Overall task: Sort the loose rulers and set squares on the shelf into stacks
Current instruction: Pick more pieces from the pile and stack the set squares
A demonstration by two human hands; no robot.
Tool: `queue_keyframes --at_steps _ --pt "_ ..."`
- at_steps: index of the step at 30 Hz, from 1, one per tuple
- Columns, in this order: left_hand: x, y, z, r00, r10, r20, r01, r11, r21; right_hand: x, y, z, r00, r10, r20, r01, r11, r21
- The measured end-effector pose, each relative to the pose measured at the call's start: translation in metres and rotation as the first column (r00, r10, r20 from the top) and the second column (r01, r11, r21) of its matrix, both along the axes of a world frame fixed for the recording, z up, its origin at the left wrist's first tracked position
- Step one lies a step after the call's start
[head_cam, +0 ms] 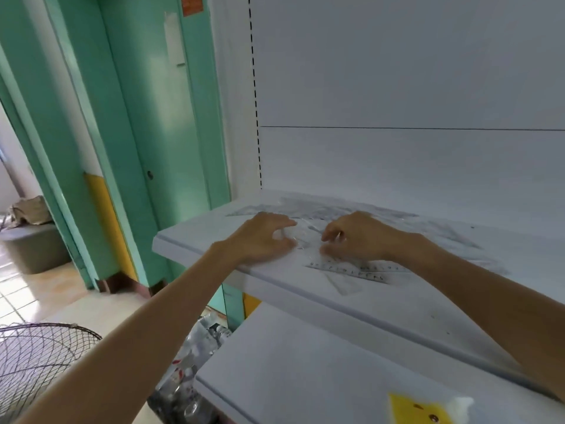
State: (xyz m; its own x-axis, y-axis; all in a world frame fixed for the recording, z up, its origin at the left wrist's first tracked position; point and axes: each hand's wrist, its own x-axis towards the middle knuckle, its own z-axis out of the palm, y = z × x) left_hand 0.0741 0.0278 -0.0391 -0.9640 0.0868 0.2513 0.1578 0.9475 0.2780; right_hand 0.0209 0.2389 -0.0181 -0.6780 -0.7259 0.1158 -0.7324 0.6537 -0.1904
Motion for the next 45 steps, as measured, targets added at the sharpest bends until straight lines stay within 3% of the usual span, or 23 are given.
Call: queue_keyframes --at_steps 5,9,15,20,23,26,32,35,40,43,45 --pt "-0.016 -0.011 0.0 0.985 -0.045 0.167 0.051 0.998 -0.032 0.014 -0.013 -0.001 0.982 -0.089 -0.165 0.088 0.996 -0.013" --pt "-0.021 -0.017 0.001 0.99 -0.057 0.126 0.06 0.998 -0.025 0.017 -0.02 -0.002 0.958 -0.194 -0.21 0.193 0.981 -0.026" --pt "-0.018 -0.02 -0.002 0.996 -0.094 0.007 0.094 0.995 -0.014 0.029 -0.026 -0.01 0.941 -0.31 -0.137 0.309 0.951 -0.024" --pt "-0.012 -0.03 -0.008 0.986 -0.134 0.101 0.136 0.991 -0.009 0.047 -0.041 -0.019 0.902 -0.383 -0.2 0.345 0.917 -0.199" --pt "-0.009 -0.032 -0.005 0.996 -0.076 0.044 0.082 0.985 -0.15 0.053 -0.048 -0.028 0.889 -0.383 -0.25 0.351 0.922 -0.162" --pt "0.0 -0.039 -0.002 0.999 -0.018 0.037 0.028 0.95 -0.312 0.052 -0.046 -0.029 0.881 -0.436 -0.185 0.391 0.89 -0.234" --pt "0.03 -0.066 0.0 0.99 -0.127 0.061 0.133 0.985 -0.108 0.055 -0.046 -0.029 0.875 -0.433 -0.219 0.379 0.892 -0.248" --pt "0.047 -0.073 -0.002 0.977 -0.181 0.116 0.193 0.977 -0.092 0.058 -0.047 -0.028 0.866 -0.434 -0.249 0.391 0.897 -0.204" --pt "0.074 -0.082 -0.008 0.96 -0.28 0.001 0.269 0.919 -0.287 0.064 -0.05 -0.023 0.857 -0.386 -0.34 0.366 0.922 -0.123" --pt "0.086 -0.076 -0.008 0.93 -0.333 -0.157 0.205 0.822 -0.531 0.068 -0.052 -0.021 0.836 -0.321 -0.445 0.322 0.944 -0.076" --pt "0.091 -0.073 -0.007 0.922 -0.32 -0.217 0.161 0.828 -0.537 0.072 -0.054 -0.02 0.821 -0.283 -0.496 0.303 0.952 -0.043"
